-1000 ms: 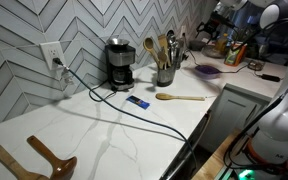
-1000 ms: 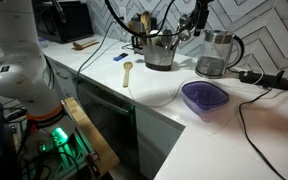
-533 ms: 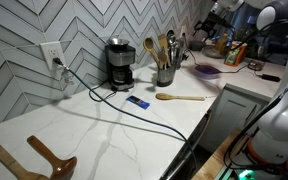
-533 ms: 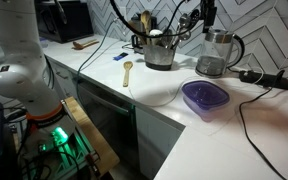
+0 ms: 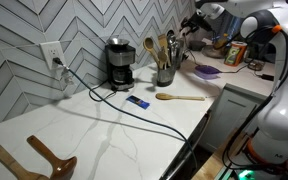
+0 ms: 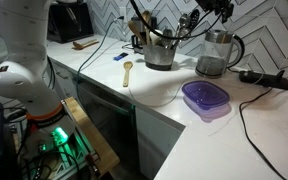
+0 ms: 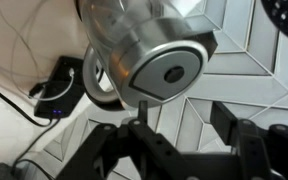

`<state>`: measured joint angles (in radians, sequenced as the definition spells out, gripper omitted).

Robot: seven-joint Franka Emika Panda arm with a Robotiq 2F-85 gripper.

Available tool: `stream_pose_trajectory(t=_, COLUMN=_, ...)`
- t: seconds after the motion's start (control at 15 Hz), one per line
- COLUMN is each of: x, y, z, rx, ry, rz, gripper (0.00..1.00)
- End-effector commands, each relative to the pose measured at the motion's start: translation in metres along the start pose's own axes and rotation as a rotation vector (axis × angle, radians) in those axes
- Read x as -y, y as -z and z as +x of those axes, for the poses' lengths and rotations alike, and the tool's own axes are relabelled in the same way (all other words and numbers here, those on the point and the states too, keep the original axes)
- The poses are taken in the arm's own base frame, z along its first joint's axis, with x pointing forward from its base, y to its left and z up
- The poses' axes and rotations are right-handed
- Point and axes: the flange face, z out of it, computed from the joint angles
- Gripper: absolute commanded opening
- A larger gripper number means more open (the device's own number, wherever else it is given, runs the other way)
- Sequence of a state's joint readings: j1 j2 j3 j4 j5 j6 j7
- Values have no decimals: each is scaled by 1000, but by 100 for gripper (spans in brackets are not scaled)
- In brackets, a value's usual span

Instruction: Move the clear kettle closer to the edge

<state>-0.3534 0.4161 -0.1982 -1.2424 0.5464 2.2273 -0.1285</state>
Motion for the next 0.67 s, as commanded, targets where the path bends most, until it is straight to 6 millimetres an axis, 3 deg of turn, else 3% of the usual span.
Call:
stream_pose_trajectory(t=0.0, x=-1, y=-25, z=27, rx=-127, ry=105, rz=43, gripper=35)
stream_pose_trajectory(t=0.27, x=5, y=-53, z=37, rx=-204, ry=181, rz=62, gripper=2)
stream_pose_trajectory(t=0.6, x=5, y=-91, z=37, rx=-201, ry=214, rz=47, gripper=0)
